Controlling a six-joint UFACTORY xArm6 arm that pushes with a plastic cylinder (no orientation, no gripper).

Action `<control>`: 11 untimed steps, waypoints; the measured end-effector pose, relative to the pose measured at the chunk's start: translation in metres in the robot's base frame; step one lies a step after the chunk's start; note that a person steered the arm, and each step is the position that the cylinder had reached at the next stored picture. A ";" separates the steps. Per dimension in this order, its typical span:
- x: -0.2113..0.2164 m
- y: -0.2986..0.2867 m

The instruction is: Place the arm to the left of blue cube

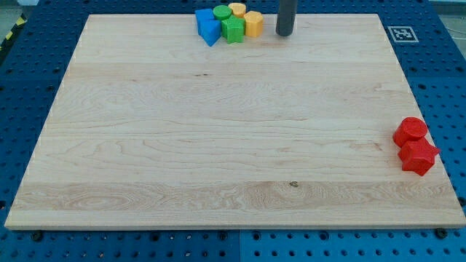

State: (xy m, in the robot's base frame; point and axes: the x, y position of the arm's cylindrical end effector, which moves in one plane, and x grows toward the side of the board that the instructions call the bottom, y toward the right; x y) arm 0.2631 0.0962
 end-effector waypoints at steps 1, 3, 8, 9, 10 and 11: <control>0.042 -0.009; 0.074 -0.106; -0.072 -0.276; -0.072 -0.245; -0.072 -0.236; -0.071 -0.219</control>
